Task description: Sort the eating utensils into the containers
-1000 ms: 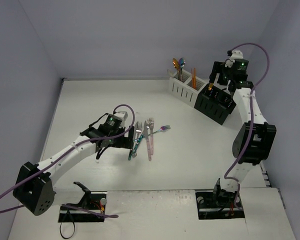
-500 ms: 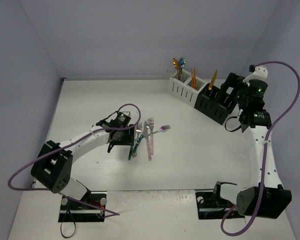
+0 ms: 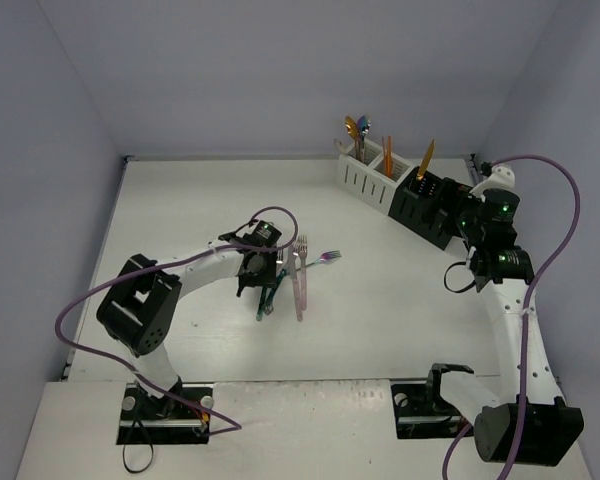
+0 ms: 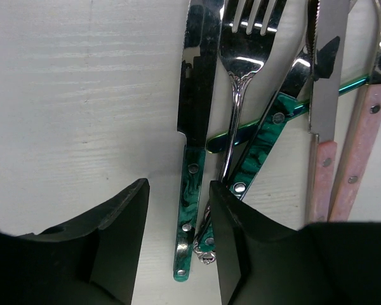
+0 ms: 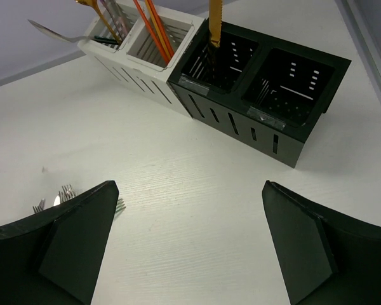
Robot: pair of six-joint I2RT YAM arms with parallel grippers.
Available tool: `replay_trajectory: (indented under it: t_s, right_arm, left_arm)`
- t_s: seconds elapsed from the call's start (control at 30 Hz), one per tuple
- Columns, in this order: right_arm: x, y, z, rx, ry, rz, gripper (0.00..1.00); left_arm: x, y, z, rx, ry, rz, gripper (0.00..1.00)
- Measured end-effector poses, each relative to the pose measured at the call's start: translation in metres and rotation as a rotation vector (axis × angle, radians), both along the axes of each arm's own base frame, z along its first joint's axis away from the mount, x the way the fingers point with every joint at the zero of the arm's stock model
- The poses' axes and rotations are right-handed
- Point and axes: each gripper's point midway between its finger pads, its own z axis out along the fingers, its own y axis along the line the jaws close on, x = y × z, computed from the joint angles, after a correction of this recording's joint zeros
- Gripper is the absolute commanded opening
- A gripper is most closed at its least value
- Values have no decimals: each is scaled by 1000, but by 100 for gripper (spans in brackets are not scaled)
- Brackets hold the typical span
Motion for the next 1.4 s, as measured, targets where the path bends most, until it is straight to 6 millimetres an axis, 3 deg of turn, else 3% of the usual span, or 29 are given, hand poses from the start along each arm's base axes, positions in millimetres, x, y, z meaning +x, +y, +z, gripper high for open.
replay_trajectory:
  t_s: [0.13, 0.4, 0.63, 0.8, 0.97, 1.2, 1.4]
  right_arm:
    - [-4, 2, 6, 2, -19, 7, 95]
    - [-9, 5, 3, 5, -13, 22, 95]
    - [-11, 17, 2, 11, -10, 76, 95]
    - [-11, 50, 1, 18, 3, 194, 96]
    - [-11, 111, 4, 50, 29, 376, 96]
    - [-16, 185, 15, 90, 45, 551, 95]
    - [-17, 232, 29, 164, 21, 630, 91]
  left_arm:
    - [-2, 0, -12, 32, 19, 0, 33]
    - [6, 1, -13, 49, -3, 25, 0]
    - [8, 7, -13, 58, -9, 32, 0]
    - [9, 36, -7, 123, -19, 36, 0]
    - [17, 40, 41, 73, -153, -6, 0]
    - [20, 1, 138, -134, -459, -155, 0]
    - [1, -32, 184, -256, -605, -305, 0]
